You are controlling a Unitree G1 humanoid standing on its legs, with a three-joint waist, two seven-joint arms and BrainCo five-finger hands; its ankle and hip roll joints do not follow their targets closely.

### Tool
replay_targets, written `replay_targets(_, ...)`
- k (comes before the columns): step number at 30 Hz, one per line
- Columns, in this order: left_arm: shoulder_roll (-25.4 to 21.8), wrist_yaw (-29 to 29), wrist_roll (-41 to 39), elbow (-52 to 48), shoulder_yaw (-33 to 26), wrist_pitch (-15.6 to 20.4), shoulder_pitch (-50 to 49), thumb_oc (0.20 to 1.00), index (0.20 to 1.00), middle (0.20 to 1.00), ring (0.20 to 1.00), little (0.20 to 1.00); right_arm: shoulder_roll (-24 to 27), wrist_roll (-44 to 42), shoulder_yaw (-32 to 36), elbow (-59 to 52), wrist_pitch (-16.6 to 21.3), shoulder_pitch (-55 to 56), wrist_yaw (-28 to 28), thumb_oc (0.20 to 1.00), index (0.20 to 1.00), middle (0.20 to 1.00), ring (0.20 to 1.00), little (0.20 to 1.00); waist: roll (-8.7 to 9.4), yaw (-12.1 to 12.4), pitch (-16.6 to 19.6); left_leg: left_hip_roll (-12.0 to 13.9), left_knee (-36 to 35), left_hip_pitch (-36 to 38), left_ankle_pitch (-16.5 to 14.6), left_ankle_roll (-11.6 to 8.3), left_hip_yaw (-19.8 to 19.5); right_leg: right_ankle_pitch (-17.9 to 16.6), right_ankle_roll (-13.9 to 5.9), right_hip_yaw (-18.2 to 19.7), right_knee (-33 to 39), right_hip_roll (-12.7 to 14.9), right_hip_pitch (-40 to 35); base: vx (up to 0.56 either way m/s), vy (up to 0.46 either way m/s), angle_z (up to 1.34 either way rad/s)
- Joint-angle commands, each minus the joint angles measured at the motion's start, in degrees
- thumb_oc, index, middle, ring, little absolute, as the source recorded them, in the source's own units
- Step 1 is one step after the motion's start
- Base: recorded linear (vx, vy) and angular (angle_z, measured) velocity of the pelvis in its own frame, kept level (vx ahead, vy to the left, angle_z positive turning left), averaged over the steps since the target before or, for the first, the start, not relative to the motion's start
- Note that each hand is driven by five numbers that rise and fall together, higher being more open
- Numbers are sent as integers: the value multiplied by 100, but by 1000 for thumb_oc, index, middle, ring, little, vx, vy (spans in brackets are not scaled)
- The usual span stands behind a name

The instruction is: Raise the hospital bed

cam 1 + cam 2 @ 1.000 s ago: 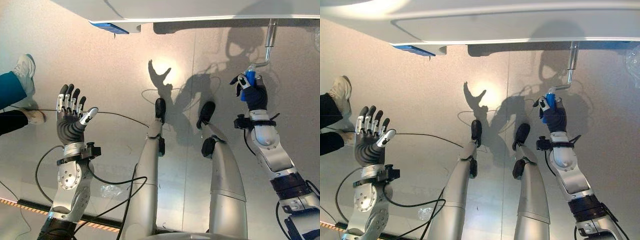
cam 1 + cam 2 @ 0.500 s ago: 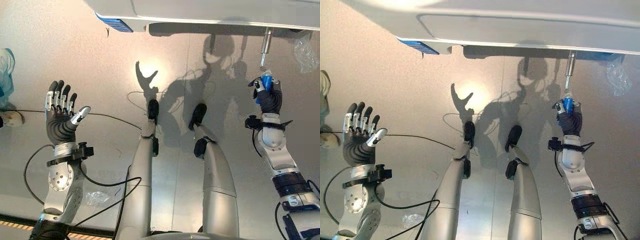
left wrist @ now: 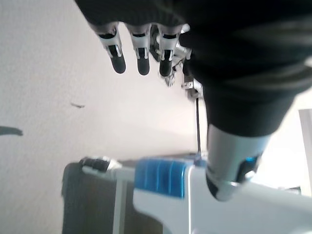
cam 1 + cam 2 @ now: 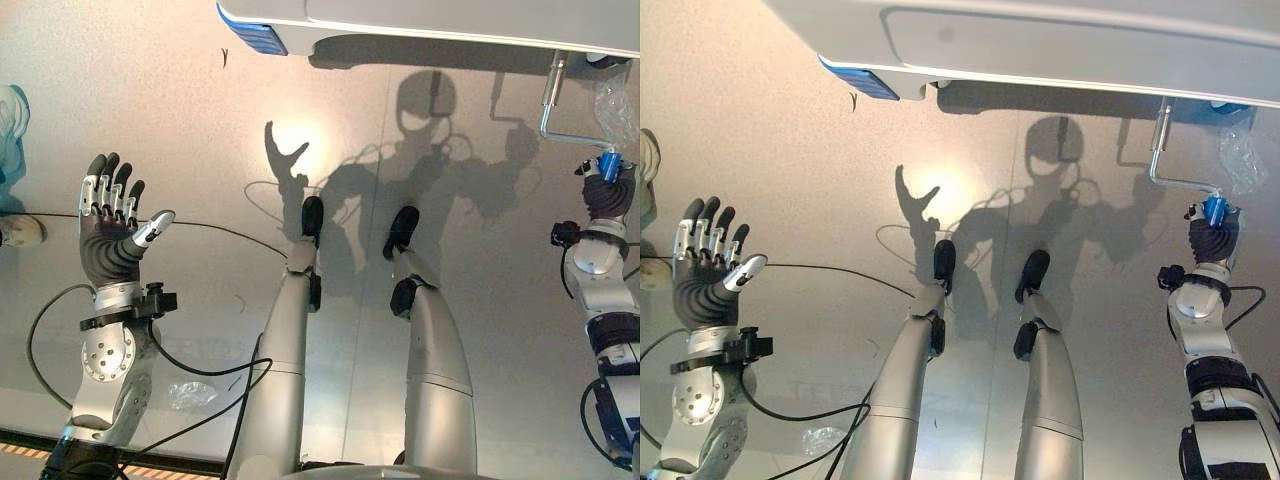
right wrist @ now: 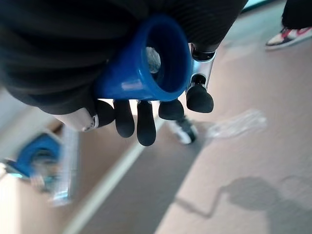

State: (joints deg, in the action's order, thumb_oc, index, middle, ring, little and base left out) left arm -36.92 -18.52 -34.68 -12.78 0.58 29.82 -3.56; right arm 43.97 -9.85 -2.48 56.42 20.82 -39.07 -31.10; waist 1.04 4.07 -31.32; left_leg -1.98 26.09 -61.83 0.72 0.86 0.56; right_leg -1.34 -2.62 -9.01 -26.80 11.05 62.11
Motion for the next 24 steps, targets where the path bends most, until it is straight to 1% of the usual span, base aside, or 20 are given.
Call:
replay_targets(1, 264, 51, -40, -395, -92, 289, -362, 1000, 1000, 1000, 1000, 1000, 1300, -1055, 529, 1116, -637, -281, -669, 200, 200, 200, 200, 200, -458, -45, 152, 19, -723, 209, -10, -127, -168, 118, -331, -172, -523, -111, 292, 0, 0, 0)
replay_targets(5, 254, 60, -44, -388, -80, 249, -352, 1000, 1000, 1000, 1000, 1000, 1382, -966, 232, 1455, -826, -432, -496, 200, 200, 200, 200, 200, -448, -56, 152, 19, -729, 210, 4, -130, -168, 109, -321, -166, -515, -114, 290, 0, 0, 0)
replay_targets(8, 252, 55, -48, -390, -69, 240, -347, 1000, 1000, 1000, 1000, 1000, 1386, -959, 187, 1533, -861, -470, -492, 200, 200, 200, 200, 200, -451, -54, 152, 15, -728, 208, 8, -131, -165, 105, -320, -166, -514, -117, 290, 0, -2, -1)
replay_targets(9, 236, 61, -63, -414, -61, 220, -349, 1000, 1000, 1000, 1000, 1000, 1401, -902, 5, 1759, -987, -570, -344, 200, 200, 200, 200, 200, -456, -42, 152, 18, -734, 208, 14, -131, -165, 97, -319, -179, -516, -119, 292, 0, 0, 0)
replay_targets(10, 231, 76, -111, -424, -37, 193, -329, 1000, 1000, 1000, 1000, 1000, 1371, -680, -318, 1987, -1173, -690, -153, 200, 200, 200, 200, 200, -446, -14, 152, 18, -739, 203, 26, -134, -155, 82, -313, -192, -503, -115, 288, 0, 0, 0)
replay_targets(12, 195, 122, -139, -422, 66, 168, -278, 1000, 1000, 1000, 1000, 1000, 1275, -358, -708, 2347, -1431, -988, -24, 200, 200, 200, 200, 200, -483, 75, 152, 6, -742, 209, 37, -134, -146, 76, -306, -204, -497, -103, 272, 0, 0, 0)
replay_targets(13, 220, 151, -170, -409, 101, 147, -221, 1000, 1000, 1000, 1000, 1000, 1138, -164, -1004, 2596, -1540, -1180, 151, 200, 200, 200, 200, 200, -524, 96, 152, 3, -737, 202, 39, -131, -146, 70, -306, -210, -496, -99, 272, 0, 0, 0)
replay_targets(15, 241, 193, -190, -431, 95, 123, -170, 1000, 1000, 1000, 1000, 1000, 958, -65, -1161, 2740, -1597, -1288, 306, 200, 200, 200, 200, 200, -565, 138, 152, -3, -725, 197, 45, -128, -146, 75, -305, -222, -507, -96, 271, 0, 0, 0)
replay_targets(17, 253, 231, -203, -418, 148, 108, -92, 1000, 1000, 1000, 1000, 1000, 652, 217, -1479, 2944, -1777, -1509, 498, 200, 200, 200, 200, 200, -625, 205, 152, -8, -696, 197, 43, -116, -146, 77, -294, -224, -520, -96, 261, 0, 0, 0)
replay_targets(18, 288, 268, -204, -420, 192, 78, -35, 1000, 1000, 1000, 1000, 1000, 484, 303, -1544, 3002, -1785, -1586, 584, 200, 200, 200, 200, 200, -673, 261, 152, -21, -670, 194, 42, -110, -151, 83, -293, -228, -540, -87, 262, 0, 0, 0)
replay_targets(19, 293, 269, -205, -419, 187, 76, -34, 1000, 1000, 1000, 1000, 1000, 483, 305, -1556, 3013, -1783, -1603, 586, 200, 200, 200, 200, 200, -676, 255, 152, -21, -665, 190, 38, -110, -154, 84, -293, -231, -541, -87, 263, 0, 0, 0)
replay_targets(20, 314, 287, -196, -429, 188, 53, 20, 1000, 1000, 1000, 1000, 1000, 220, 439, -1701, 3078, -1880, -1751, 775, 200, 200, 200, 200, 200, -760, 342, 152, -45, -625, 181, 40, -96, -148, 101, -291, -242, -595, -78, 275, 0, 0, 0)
replay_targets(21, 318, 286, -195, -431, 179, 51, 15, 1000, 1000, 1000, 1000, 1000, 216, 441, -1713, 3085, -1882, -1767, 778, 200, 200, 200, 200, 200, -759, 333, 152, -46, -621, 176, 37, -96, -149, 104, -291, -243, -598, -77, 278, 0, 0, 0)
replay_targets(22, 341, 287, -172, -449, 161, 21, 52, 1000, 1000, 1000, 1000, 1000, 49, 483, -1796, 3038, -1893, -1882, 806, 200, 200, 200, 200, 200, -795, 372, 152, -55, -607, 180, 40, -93, -150, 112, -291, -240, -628, -71, 292, 0, 0, 0)
replay_targets(23, 366, 284, -146, -424, 152, -20, 126, 1000, 1000, 1000, 1000, 1000, -177, 772, -2009, 3070, -2005, -2015, 950, 200, 200, 200, 200, 200, -844, 443, 152, -56, -599, 176, 50, -90, -142, 120, -286, -238, -648, -63, 297, 0, 0, 0)
replay_targets(24, 405, 299, -130, -418, 140, -61, 152, 1000, 1000, 1000, 1000, 1000, -288, 887, -2094, 3114, -2047, -2108, 1032, 200, 200, 200, 200, 200, -872, 455, 152, -60, -588, 167, 51, -88, -149, 125, -283, -244, -656, -52, 299, 0, 0, 0)
